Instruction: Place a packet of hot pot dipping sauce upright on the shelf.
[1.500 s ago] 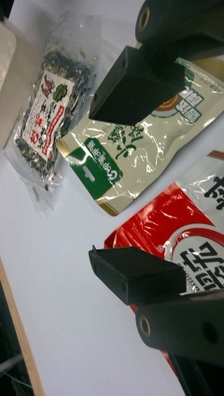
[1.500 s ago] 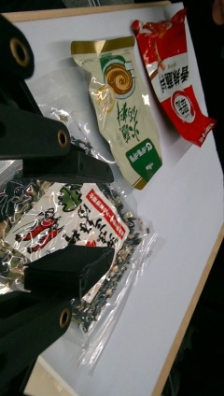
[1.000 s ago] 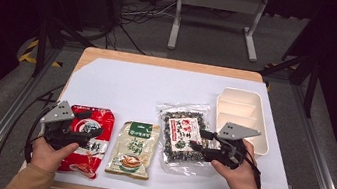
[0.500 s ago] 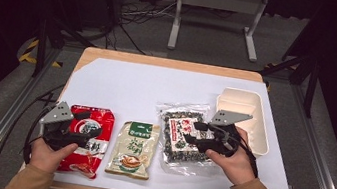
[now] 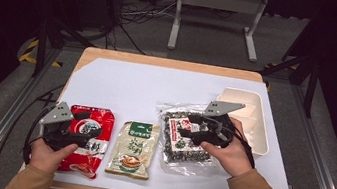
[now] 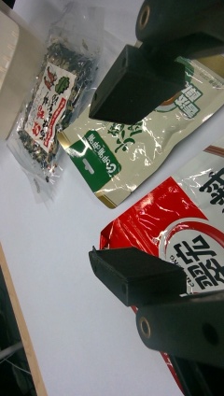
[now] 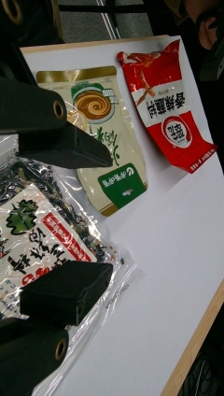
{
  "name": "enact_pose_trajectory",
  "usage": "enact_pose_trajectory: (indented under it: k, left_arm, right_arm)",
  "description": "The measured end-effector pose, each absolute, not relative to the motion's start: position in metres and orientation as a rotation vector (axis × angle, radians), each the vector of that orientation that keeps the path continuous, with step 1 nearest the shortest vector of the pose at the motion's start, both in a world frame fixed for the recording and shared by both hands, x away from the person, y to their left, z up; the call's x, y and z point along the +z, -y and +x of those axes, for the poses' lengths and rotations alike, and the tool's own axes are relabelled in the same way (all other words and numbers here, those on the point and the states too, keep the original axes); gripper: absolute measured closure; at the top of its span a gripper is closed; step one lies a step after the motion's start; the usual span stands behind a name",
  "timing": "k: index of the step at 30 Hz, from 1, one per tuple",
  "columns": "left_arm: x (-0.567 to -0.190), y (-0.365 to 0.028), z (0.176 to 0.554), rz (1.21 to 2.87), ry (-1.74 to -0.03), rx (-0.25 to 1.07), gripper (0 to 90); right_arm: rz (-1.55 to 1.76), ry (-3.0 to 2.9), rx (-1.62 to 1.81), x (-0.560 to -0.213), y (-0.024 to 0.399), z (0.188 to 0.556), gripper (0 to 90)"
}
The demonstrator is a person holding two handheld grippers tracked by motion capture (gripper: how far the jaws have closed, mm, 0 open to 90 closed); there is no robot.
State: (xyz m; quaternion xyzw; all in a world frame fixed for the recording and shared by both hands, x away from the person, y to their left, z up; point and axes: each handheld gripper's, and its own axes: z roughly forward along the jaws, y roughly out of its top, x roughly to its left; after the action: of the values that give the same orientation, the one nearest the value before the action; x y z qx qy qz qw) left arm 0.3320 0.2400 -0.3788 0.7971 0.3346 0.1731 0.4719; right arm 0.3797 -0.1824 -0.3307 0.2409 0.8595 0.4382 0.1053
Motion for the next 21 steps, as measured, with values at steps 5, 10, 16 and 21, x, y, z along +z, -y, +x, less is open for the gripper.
enact_pose_trajectory:
  k: [5,10,16,21]
  left_arm:
    - [-0.379,-0.238,0.332,1.948,-0.814,0.412,27.8]
    - [-0.379,-0.238,0.332,1.958,-0.807,0.419,27.8]
    - [-0.379,-0.239,0.332,1.96,-0.811,0.414,27.8]
    - [-0.38,-0.238,0.332,1.96,-0.816,0.413,27.8]
  right_arm:
    - [0.683,-2.557,1.314,-0.33,0.172,0.385,42.8]
    - [0.666,-2.588,1.299,-0.329,0.157,0.393,42.7]
    - [0.677,-2.648,1.282,-0.334,0.14,0.408,42.3]
    - [0.678,-2.686,1.242,-0.34,0.126,0.42,42.0]
